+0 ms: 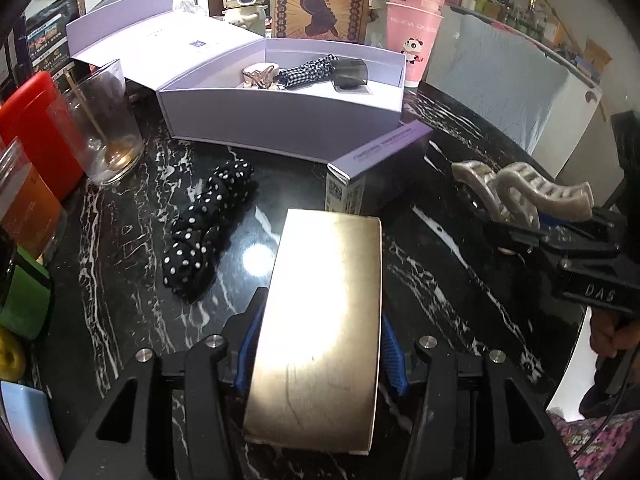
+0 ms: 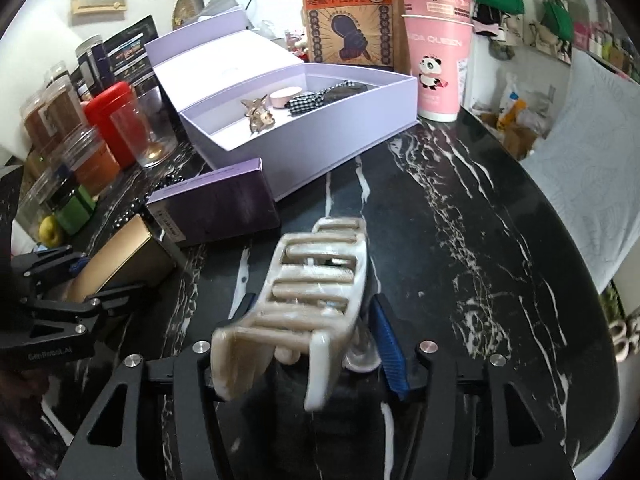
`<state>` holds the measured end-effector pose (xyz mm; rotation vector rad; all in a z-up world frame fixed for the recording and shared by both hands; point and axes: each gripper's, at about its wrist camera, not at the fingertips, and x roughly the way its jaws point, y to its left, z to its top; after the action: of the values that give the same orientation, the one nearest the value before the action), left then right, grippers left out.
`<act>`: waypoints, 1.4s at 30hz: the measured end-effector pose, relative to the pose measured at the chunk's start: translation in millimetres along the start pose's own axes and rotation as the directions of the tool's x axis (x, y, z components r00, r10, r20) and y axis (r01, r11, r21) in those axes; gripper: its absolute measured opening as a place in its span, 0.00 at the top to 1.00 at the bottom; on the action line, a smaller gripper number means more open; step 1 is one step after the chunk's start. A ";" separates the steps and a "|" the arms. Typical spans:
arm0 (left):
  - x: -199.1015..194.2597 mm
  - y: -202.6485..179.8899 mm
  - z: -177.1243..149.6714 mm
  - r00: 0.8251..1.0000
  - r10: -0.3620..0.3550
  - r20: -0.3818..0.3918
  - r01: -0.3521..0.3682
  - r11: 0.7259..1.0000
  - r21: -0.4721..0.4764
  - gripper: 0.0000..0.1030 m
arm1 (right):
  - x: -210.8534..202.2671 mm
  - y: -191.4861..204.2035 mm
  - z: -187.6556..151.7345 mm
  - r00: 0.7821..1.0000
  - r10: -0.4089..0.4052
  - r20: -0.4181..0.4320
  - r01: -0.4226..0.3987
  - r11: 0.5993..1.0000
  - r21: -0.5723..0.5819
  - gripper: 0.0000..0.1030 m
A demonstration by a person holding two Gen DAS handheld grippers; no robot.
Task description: Organize rigid objects
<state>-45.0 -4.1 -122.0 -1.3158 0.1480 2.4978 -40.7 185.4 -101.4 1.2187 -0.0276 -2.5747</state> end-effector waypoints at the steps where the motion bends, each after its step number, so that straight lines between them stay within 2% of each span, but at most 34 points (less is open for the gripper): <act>1: 0.7 0.7 1.3 1.000 -0.002 -0.001 0.002 1.000 -0.006 0.51 | 1.1 0.4 1.2 1.000 -0.007 0.000 0.007 1.000 -0.002 0.45; 3: 0.5 1.5 1.6 1.000 -0.008 -0.003 0.008 1.000 -0.019 0.51 | 3.0 -0.2 3.1 1.000 -0.009 0.004 0.009 1.000 0.003 0.45; 5: 0.5 0.2 3.2 1.000 0.004 -0.016 -0.005 1.000 -0.019 0.57 | 4.2 -0.8 3.9 1.000 -0.013 0.007 0.013 1.000 0.009 0.47; 6: -0.2 -1.2 2.7 1.000 0.010 -0.022 -0.010 1.000 -0.014 0.57 | 4.9 -0.5 4.3 1.000 -0.029 0.009 0.029 1.000 0.007 0.52; 7: -0.4 -1.2 2.7 1.000 0.013 -0.027 -0.013 1.000 -0.019 0.57 | 5.6 0.2 4.5 0.999 -0.047 0.012 0.047 0.999 0.000 0.69; 8: -0.5 -1.3 3.0 0.999 0.013 -0.030 -0.014 1.000 -0.021 0.58 | 6.2 0.8 4.7 0.998 -0.062 0.013 0.062 0.998 -0.009 0.74; 15: -3.7 2.1 3.6 0.996 -0.056 -0.066 0.051 0.996 -0.078 0.58 | 5.6 0.2 4.2 0.999 -0.042 0.007 0.042 0.999 -0.004 0.75; 27: -15.4 -9.3 -0.7 0.996 -0.075 -0.053 0.071 0.995 -0.068 0.58 | -5.6 1.2 -5.8 1.000 0.017 -0.011 -0.016 0.999 0.052 0.75; 42: -36.3 -26.3 10.9 0.996 -0.087 0.009 0.088 0.995 -0.053 0.58 | -33.9 14.8 -12.7 0.998 0.059 0.025 -0.059 0.998 0.006 0.75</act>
<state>-26.0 15.1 -84.7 -1.3058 0.0215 2.4479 -7.1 181.7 -81.9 1.1709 -0.0765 -2.5402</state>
